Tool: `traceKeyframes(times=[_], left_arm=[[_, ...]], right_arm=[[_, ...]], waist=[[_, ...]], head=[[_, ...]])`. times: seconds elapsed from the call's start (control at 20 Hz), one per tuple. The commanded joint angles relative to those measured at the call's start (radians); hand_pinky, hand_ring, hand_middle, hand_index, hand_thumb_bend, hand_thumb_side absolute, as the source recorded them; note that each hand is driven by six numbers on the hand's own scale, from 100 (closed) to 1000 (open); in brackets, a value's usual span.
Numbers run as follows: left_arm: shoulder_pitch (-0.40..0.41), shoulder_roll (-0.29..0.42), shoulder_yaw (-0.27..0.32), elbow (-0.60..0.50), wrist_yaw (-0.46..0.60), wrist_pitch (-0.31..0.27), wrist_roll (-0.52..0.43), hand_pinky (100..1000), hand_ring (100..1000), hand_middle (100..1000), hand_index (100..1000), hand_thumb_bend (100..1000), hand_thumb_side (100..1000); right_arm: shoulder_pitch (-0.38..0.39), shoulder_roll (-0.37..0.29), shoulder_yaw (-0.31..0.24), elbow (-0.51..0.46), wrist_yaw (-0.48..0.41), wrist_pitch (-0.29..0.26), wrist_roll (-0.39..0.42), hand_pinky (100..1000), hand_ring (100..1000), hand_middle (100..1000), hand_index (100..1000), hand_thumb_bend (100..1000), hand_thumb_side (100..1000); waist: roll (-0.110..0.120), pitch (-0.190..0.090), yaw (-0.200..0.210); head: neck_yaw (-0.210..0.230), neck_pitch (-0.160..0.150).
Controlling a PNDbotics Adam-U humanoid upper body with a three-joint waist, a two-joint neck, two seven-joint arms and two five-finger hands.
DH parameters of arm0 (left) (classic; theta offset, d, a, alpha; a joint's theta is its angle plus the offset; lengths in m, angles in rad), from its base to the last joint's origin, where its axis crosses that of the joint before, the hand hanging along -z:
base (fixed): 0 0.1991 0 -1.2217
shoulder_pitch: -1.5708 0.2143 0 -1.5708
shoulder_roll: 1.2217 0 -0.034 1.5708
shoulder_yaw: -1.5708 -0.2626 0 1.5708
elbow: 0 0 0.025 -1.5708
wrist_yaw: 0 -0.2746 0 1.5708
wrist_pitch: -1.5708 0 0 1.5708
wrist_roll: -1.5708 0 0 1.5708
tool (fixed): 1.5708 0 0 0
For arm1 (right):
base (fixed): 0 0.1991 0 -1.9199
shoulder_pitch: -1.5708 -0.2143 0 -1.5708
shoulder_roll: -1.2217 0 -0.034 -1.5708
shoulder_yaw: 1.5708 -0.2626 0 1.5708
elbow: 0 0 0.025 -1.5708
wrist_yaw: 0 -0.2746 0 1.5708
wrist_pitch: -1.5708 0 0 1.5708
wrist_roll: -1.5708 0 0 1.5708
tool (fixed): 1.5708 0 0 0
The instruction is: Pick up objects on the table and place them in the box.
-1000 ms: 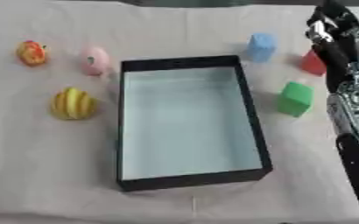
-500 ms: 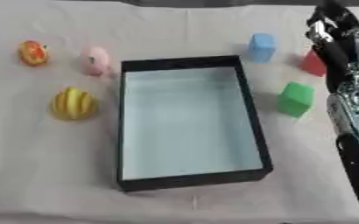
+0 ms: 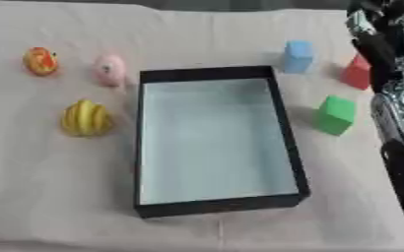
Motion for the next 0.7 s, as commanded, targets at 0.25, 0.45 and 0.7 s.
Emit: traceKeyframes(times=[0.25,0.45,0.7], left_arm=[[0.002,0.039,0.005,-0.007,-0.005,0.000,-0.001,595,821,788,747,245,799],[0.006,0.045,0.005,-0.004,-0.007,0.000,0.000,594,821,788,745,245,800],[0.011,0.051,0.004,-0.002,-0.009,0.000,0.000,594,821,788,744,245,800]], right_arm=[[-0.095,-0.229,0.087,-0.010,-0.094,0.128,0.075,814,818,824,872,230,277],[-0.156,-0.390,0.181,0.001,-0.098,0.248,0.159,827,833,838,891,343,315],[-0.200,-0.537,0.259,0.009,-0.035,0.370,0.326,838,858,858,913,464,372]], waist=[[-0.008,-0.034,-0.007],[-0.015,-0.037,-0.009],[-0.021,-0.037,-0.013]], head=[[0.014,0.000],[0.016,0.003],[0.016,0.004]])
